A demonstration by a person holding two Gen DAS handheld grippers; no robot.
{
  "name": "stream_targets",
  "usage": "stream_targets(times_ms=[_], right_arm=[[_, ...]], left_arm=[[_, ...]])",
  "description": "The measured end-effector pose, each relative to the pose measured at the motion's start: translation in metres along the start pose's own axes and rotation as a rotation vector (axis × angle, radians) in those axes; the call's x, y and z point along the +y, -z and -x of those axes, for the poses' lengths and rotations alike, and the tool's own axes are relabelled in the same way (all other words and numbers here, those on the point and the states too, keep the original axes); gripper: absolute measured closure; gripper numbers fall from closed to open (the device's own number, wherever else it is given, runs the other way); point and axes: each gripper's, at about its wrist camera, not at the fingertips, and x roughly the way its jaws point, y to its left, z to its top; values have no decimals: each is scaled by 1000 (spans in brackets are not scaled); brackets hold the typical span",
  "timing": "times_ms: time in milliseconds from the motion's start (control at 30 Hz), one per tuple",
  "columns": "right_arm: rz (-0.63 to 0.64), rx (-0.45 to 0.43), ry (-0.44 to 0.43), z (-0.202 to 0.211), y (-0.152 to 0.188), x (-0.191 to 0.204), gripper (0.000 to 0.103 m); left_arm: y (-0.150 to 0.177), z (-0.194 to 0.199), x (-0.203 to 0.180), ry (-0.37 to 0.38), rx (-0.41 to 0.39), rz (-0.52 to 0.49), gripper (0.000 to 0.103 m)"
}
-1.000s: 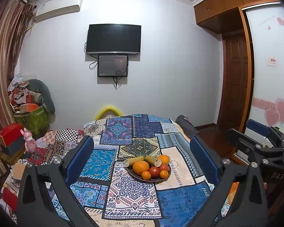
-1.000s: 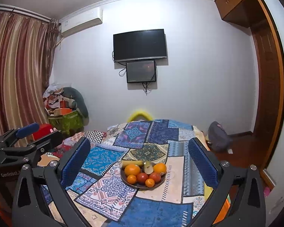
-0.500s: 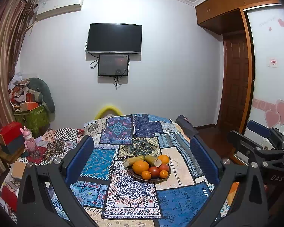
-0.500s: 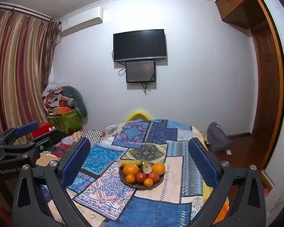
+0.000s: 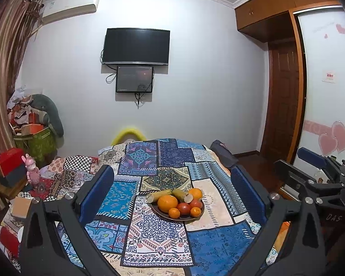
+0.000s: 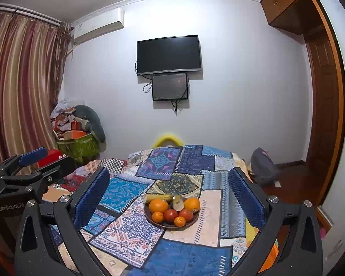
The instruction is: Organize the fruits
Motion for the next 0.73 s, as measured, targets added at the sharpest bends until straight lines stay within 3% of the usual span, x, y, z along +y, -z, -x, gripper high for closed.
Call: stream_targets(times_ms=[733], right_arm=[[1,4,3,-3,-1,1,0]], left_arm=[[1,-1,1,15,10,4,0]])
